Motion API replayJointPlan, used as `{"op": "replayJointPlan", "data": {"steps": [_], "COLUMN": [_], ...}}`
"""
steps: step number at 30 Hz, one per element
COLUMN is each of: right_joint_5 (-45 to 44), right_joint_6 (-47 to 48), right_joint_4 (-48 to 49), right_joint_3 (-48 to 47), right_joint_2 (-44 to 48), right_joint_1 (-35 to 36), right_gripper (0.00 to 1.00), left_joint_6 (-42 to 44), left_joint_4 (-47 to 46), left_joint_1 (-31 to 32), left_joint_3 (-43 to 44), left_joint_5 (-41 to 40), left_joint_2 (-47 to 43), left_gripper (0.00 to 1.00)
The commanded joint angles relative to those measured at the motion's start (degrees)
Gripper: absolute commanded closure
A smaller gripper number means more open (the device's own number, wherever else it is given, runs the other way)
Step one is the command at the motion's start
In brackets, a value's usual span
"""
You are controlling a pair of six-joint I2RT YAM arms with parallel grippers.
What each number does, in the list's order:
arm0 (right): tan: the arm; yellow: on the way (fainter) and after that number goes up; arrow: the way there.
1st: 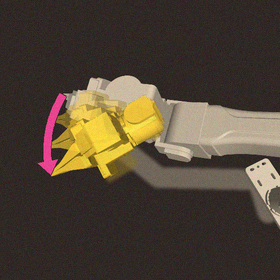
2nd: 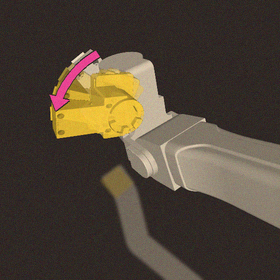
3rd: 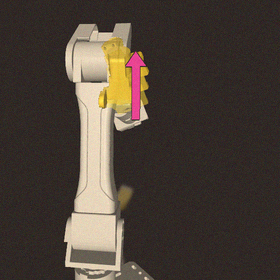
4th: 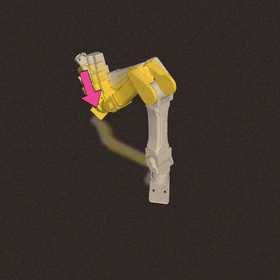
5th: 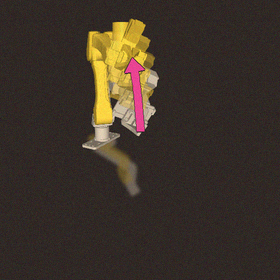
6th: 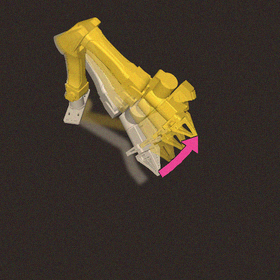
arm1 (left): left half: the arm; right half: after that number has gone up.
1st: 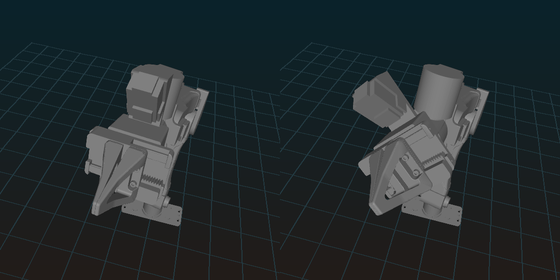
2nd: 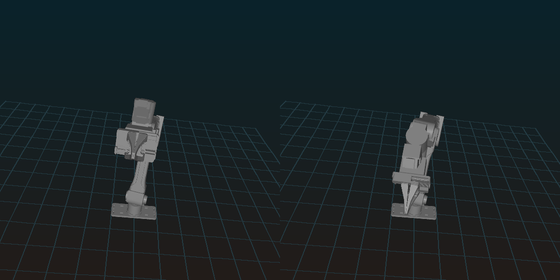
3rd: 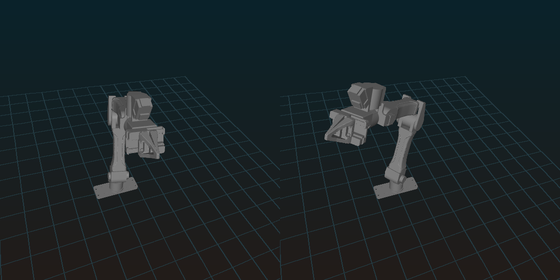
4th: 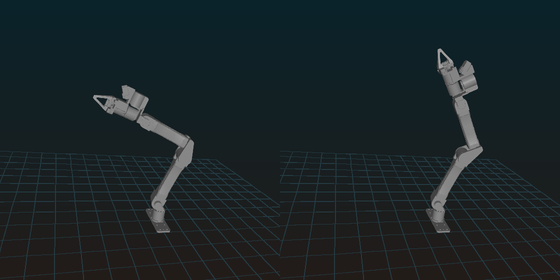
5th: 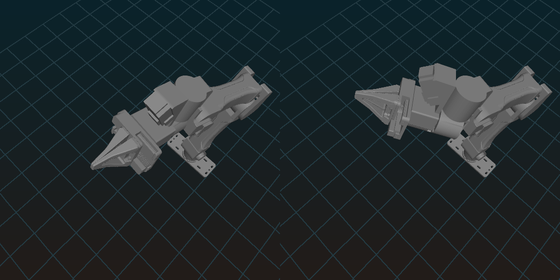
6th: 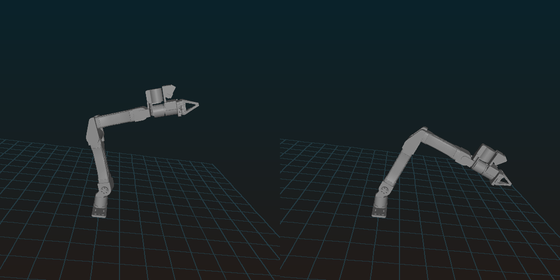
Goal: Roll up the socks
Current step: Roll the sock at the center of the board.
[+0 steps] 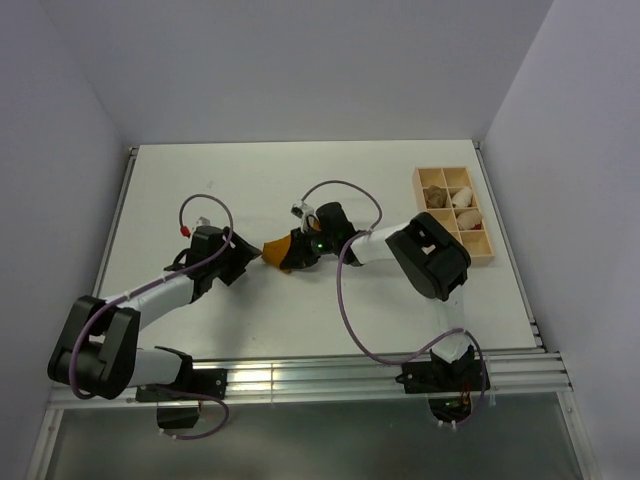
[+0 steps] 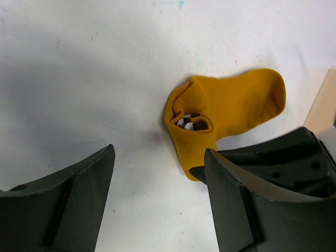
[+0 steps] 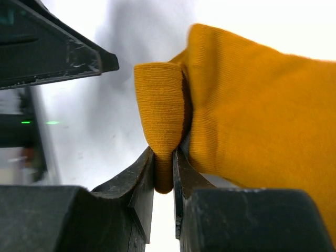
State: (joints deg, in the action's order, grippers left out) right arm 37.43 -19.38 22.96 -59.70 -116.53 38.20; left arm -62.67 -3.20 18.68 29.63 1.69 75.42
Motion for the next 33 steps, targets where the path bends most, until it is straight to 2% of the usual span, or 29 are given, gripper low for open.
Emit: {"op": "replayJointPlan", "data": {"steps": [1,8,23,33], "right_joint_5": [8.7,10.4,11.8,12.2], "right_joint_6": [-8.1,-14.7,-15.2,-16.0], "right_joint_4": [-3.7,-3.7,-9.0,-8.5], "right_joint_3": [1.3,-0.1,-3.9,-3.8], "right_joint_2": [-3.0,-6.2,-9.5,-9.7], "right_joint_1": [-1.8,-3.4,-3.7,-4.0], "right_gripper": [1.0,1.0,1.0,1.0], "left_joint_6": [0.2,0.4,-1.0,-1.7], "left_joint_4": [-7.2,-11.6,-13.5,-13.2], "left_joint_1": [-0.1,0.8,4.2,4.2], "left_joint_3": [-2.3,-2.3,0.6,1.0], "left_joint_5": [2.2,4.4,2.3,0.6], "left_joint_2": [-1.9,0.9,8.8,12.3], "left_gripper": [0.26,0.29,0.32,0.41]}}
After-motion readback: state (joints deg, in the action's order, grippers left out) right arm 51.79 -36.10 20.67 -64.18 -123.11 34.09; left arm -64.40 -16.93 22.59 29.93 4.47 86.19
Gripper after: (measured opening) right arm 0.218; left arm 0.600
